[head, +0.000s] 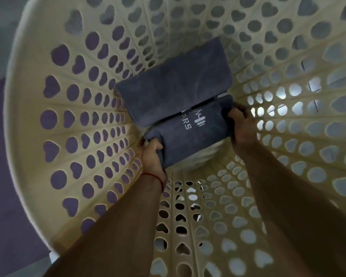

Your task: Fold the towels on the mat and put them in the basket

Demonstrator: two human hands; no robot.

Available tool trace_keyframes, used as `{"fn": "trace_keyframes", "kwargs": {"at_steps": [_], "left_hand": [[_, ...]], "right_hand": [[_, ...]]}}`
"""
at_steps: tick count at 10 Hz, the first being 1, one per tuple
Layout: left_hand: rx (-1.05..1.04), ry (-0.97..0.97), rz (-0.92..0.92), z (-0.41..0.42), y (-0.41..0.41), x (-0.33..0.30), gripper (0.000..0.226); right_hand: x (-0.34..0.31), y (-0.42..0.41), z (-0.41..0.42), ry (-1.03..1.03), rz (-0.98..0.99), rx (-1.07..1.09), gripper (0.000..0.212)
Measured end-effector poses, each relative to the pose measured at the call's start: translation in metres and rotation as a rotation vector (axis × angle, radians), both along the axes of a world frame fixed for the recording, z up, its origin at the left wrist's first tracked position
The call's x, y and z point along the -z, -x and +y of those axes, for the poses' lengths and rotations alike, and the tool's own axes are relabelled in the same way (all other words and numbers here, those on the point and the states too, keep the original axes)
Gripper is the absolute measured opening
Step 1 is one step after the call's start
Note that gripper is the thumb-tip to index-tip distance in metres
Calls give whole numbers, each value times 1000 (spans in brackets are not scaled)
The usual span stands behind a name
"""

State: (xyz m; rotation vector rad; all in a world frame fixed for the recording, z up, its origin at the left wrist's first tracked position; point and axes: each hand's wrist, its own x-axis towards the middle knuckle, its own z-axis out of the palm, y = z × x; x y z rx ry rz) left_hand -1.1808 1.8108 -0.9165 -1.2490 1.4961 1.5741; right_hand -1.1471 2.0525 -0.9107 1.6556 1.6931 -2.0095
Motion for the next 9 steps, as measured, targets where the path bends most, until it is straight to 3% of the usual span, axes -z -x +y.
{"fn": "trace_keyframes", "kwargs": {"at_steps": [2, 3, 4, 5, 6, 7, 9], "left_hand": [[-10, 83, -1, 6, 2, 21, 69], [125, 257, -47, 25, 14, -38, 63], [130, 372, -74, 33, 18, -66, 68], [120, 347, -85, 41, 20, -89, 76], [192, 376, -50, 43, 24, -115, 61], [295, 373, -28, 43, 24, -150, 61], [742, 439, 325, 38, 10, -227, 50]], "right_hand": [[-6, -9, -12, -108, -162, -11, 57], [-23, -13, -16, -290, -269, -98, 63], [-40, -9, -23, -281, -287, -111, 91], [-50, -3, -30, -279, -294, -99, 102], [-85, 2, -45, -296, -335, -201, 81], [-113, -4, -56, -319, -367, -282, 67], [-166, -17, -80, -420, -267, -325, 51]]}}
